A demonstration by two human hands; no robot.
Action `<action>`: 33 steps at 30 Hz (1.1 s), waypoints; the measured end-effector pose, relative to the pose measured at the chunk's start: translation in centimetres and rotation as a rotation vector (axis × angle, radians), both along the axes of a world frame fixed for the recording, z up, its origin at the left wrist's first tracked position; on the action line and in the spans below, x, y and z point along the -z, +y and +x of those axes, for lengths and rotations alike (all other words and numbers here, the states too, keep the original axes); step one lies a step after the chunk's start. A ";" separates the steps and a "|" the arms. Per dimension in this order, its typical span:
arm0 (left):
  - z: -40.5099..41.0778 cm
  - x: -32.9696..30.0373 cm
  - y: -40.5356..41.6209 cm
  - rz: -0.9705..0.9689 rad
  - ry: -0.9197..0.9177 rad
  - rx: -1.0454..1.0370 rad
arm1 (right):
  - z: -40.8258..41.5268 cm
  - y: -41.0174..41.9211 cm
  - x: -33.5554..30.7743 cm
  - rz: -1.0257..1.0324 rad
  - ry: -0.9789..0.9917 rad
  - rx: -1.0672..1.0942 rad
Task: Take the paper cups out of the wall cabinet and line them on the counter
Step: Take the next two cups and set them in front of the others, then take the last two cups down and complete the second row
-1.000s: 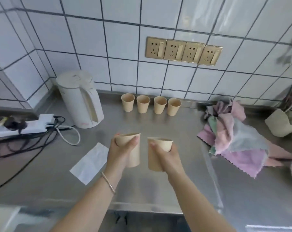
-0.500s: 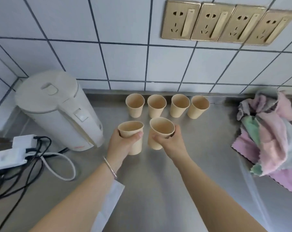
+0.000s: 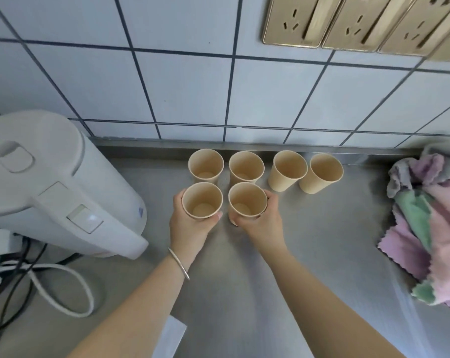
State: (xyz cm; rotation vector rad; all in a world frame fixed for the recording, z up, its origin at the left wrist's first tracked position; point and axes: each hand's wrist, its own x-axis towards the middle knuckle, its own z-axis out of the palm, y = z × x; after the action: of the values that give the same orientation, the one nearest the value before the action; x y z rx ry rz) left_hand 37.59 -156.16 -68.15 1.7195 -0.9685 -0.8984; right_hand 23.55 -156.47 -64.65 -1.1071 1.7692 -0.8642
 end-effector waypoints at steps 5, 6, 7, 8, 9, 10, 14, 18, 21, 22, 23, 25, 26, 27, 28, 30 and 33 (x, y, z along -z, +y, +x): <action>-0.2 0.3 0.2 -0.021 -0.030 0.003 | 0.3 0.2 0.3 -0.010 0.037 -0.007; -0.3 0.3 0.2 -0.023 -0.028 -0.001 | 0.3 0.3 0.4 -0.008 0.043 -0.003; -0.3 0.3 0.3 -0.024 -0.024 -0.007 | 0.4 0.5 0.5 -0.002 0.049 0.001; -0.2 0.4 0.4 -0.024 -0.021 -0.007 | 0.3 0.7 0.7 0.004 0.053 0.003; -0.2 0.6 0.5 -0.017 -0.014 0.002 | 0.2 0.9 0.9 0.013 0.060 0.000; -0.2 0.7 0.6 -0.009 0.003 0.014 | 0.0 1.2 1.1 0.024 0.072 -0.007; -0.3 1.5 1.9 0.035 0.110 0.004 | -0.8 3.1 1.1 0.100 0.149 -0.007; -1.6 0.9 4.3 0.189 0.023 -0.201 | -2.0 6.2 0.6 0.149 0.123 0.092; -4.6 -0.6 6.7 0.240 0.016 -0.097 | -3.8 9.3 -0.2 0.165 0.068 0.184; -6.0 -1.3 7.6 0.254 0.016 -0.009 | -4.7 10.5 -0.5 0.169 0.048 0.217; -7.5 -2.0 8.6 0.264 0.006 0.094 | -5.7 11.8 -1.0 0.166 0.030 0.248; -10.7 -3.4 10.6 0.242 -0.066 0.337 | -7.9 14.9 -1.7 0.154 0.010 0.305; -12.5 -4.1 11.8 0.218 -0.107 0.458 | -9.3 16.6 -2.1 0.150 0.008 0.340; -14.4 -4.8 13.1 0.189 -0.128 0.567 | -10.8 18.5 -2.3 0.147 0.006 0.382; -16.4 -5.6 14.5 0.163 -0.129 0.666 | -12.5 20.5 -2.6 0.141 0.005 0.430; -20.4 -7.1 17.7 0.112 -0.125 0.835 | -15.9 24.8 -3.3 0.140 0.015 0.519; -26.7 -8.5 23.4 0.068 -0.137 1.052 | -21.1 32.3 -4.4 0.156 0.014 0.675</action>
State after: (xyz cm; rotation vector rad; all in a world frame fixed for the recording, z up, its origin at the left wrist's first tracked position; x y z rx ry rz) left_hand 10.88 -132.71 -59.65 1.2643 -2.0175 -1.4689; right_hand 2.40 -124.18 -60.28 -0.4004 2.2172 -1.0781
